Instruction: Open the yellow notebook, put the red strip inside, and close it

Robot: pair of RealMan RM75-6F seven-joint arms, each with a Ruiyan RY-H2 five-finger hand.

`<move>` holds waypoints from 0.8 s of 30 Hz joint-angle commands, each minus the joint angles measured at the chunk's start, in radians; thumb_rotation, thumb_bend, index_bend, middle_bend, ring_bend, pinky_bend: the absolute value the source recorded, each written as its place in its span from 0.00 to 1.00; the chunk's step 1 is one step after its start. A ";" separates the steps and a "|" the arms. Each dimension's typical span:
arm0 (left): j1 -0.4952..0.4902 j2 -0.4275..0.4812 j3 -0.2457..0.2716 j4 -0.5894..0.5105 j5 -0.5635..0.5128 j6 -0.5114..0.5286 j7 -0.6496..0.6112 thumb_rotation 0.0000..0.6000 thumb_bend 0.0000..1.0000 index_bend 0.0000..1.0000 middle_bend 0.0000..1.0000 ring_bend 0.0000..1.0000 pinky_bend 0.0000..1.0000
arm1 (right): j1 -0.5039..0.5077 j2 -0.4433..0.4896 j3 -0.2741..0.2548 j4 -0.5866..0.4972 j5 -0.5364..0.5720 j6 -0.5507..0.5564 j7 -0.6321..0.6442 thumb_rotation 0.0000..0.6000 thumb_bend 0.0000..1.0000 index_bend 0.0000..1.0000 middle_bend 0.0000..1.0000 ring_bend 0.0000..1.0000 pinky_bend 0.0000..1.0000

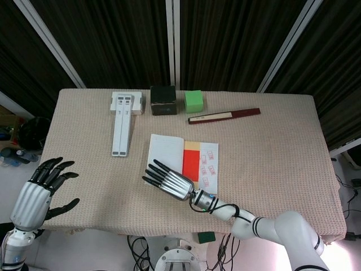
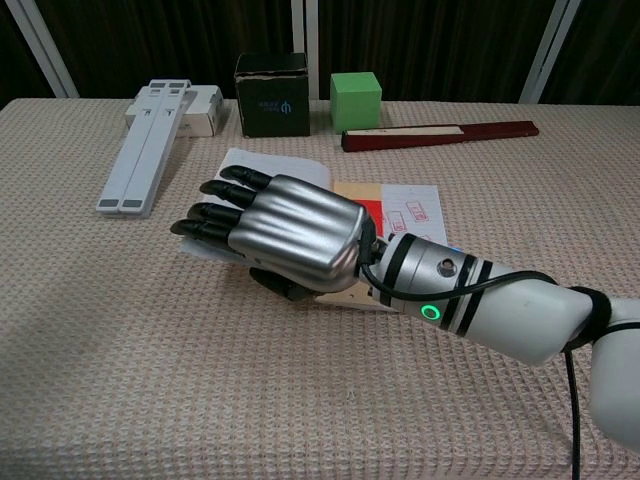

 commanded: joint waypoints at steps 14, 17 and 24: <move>0.001 0.005 0.002 -0.001 0.018 0.008 0.001 1.00 0.03 0.36 0.22 0.13 0.18 | -0.107 0.046 0.003 -0.094 0.010 0.108 -0.140 1.00 0.61 0.00 0.04 0.00 0.00; 0.003 0.006 0.002 -0.002 0.020 0.012 0.003 1.00 0.03 0.36 0.22 0.13 0.18 | -0.105 0.043 0.014 -0.099 0.011 0.112 -0.136 1.00 0.54 0.00 0.04 0.00 0.00; 0.008 0.010 0.003 0.000 0.017 0.018 -0.003 1.00 0.03 0.36 0.22 0.13 0.18 | -0.090 0.043 0.038 -0.118 0.003 0.111 -0.145 1.00 0.46 0.00 0.03 0.00 0.00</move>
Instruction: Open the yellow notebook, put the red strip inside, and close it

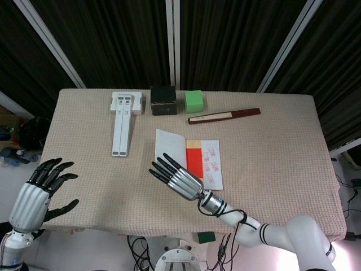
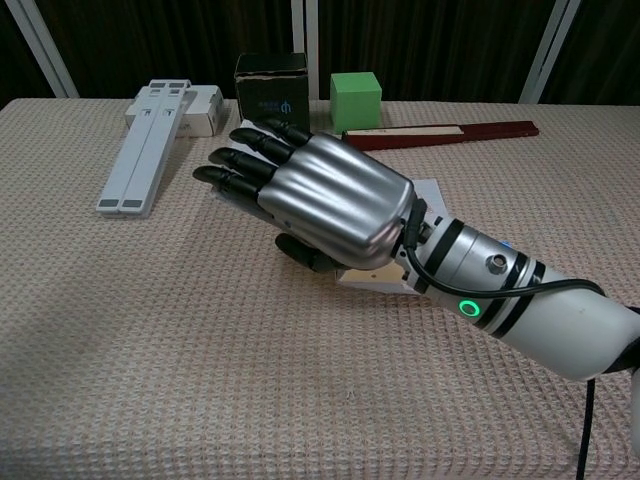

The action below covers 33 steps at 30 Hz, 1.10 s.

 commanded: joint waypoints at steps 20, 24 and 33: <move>0.006 0.000 0.001 0.014 -0.001 0.008 -0.016 1.00 0.03 0.36 0.22 0.13 0.18 | -0.008 0.067 0.040 -0.136 0.008 0.008 -0.071 1.00 0.39 0.00 0.01 0.00 0.00; 0.004 0.000 0.000 0.012 -0.001 0.007 -0.015 1.00 0.03 0.36 0.22 0.13 0.18 | -0.034 0.118 0.026 -0.198 0.007 0.017 -0.099 1.00 0.39 0.00 0.01 0.00 0.00; -0.003 -0.004 -0.002 0.011 0.002 -0.004 -0.013 1.00 0.03 0.36 0.22 0.13 0.18 | -0.126 0.228 -0.029 -0.315 0.032 0.040 -0.139 1.00 0.38 0.00 0.00 0.00 0.00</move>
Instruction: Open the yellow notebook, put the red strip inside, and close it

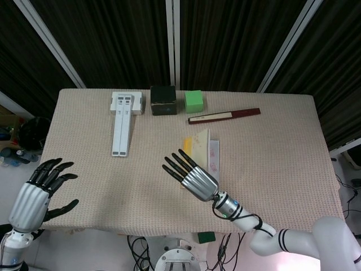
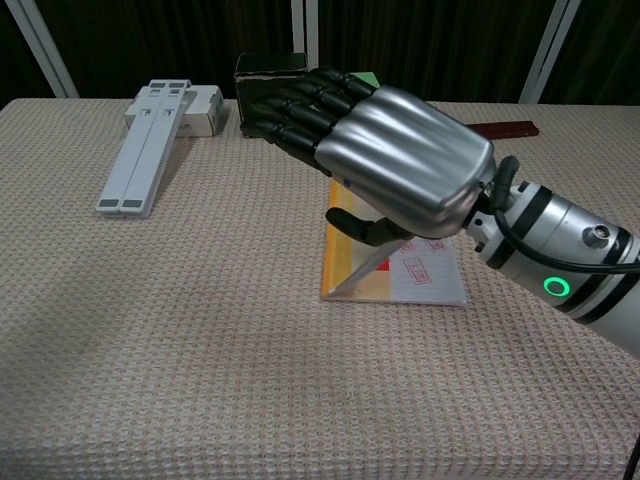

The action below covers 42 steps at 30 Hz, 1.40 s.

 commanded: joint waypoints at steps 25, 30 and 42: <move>0.012 -0.006 -0.044 0.045 -0.196 -0.064 0.114 1.00 0.03 0.36 0.22 0.13 0.18 | -0.261 0.528 -0.025 -0.297 0.198 0.110 0.321 1.00 0.43 0.07 0.07 0.00 0.01; 0.019 -0.007 -0.041 0.068 -0.239 -0.080 0.097 1.00 0.03 0.36 0.22 0.13 0.18 | -0.379 0.599 -0.063 -0.280 0.209 0.212 0.417 1.00 0.43 0.02 0.04 0.00 0.00; 0.070 -0.043 -0.006 0.118 -0.304 -0.083 0.031 1.00 0.03 0.36 0.22 0.13 0.18 | -0.574 0.622 -0.107 -0.168 0.243 0.309 0.678 1.00 0.44 0.00 0.00 0.00 0.00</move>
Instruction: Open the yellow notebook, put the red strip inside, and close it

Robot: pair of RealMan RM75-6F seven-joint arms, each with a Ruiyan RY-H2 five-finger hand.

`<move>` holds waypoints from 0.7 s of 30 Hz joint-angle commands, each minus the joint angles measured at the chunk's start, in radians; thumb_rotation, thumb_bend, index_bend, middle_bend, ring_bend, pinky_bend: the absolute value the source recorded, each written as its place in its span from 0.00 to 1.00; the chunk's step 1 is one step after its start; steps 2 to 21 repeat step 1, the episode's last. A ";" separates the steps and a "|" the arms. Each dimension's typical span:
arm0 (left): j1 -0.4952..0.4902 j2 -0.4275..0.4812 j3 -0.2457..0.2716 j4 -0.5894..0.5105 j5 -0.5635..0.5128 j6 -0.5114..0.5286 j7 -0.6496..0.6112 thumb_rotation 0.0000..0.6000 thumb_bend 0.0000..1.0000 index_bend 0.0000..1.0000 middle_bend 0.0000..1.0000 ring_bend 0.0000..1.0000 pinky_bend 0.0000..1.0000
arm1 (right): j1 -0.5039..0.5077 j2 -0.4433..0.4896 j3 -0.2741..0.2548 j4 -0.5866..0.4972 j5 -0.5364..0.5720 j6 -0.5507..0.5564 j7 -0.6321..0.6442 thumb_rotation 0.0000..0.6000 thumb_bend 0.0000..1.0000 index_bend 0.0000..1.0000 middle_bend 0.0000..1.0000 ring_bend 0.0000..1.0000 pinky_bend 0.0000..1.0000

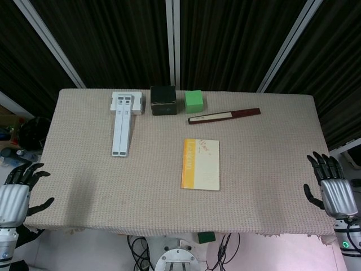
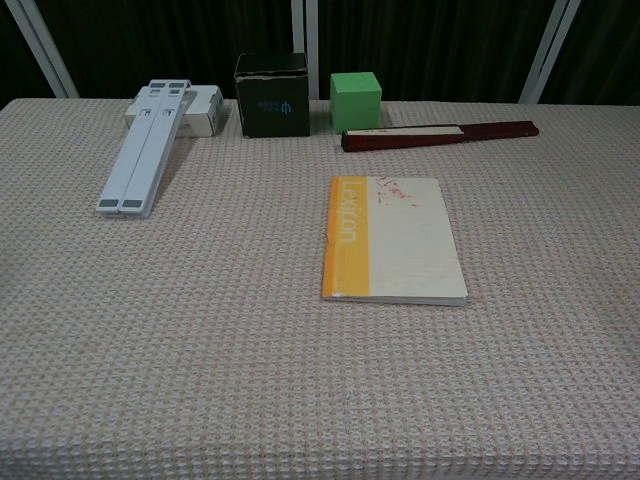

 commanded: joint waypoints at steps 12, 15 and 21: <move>0.011 -0.011 0.010 0.019 -0.005 0.002 -0.013 1.00 0.03 0.36 0.22 0.13 0.18 | -0.025 -0.001 -0.005 0.039 0.003 -0.008 0.076 1.00 0.44 0.00 0.00 0.00 0.00; 0.011 -0.011 0.010 0.019 -0.005 0.002 -0.013 1.00 0.03 0.36 0.22 0.13 0.18 | -0.025 -0.001 -0.005 0.039 0.003 -0.008 0.076 1.00 0.44 0.00 0.00 0.00 0.00; 0.011 -0.011 0.010 0.019 -0.005 0.002 -0.013 1.00 0.03 0.36 0.22 0.13 0.18 | -0.025 -0.001 -0.005 0.039 0.003 -0.008 0.076 1.00 0.44 0.00 0.00 0.00 0.00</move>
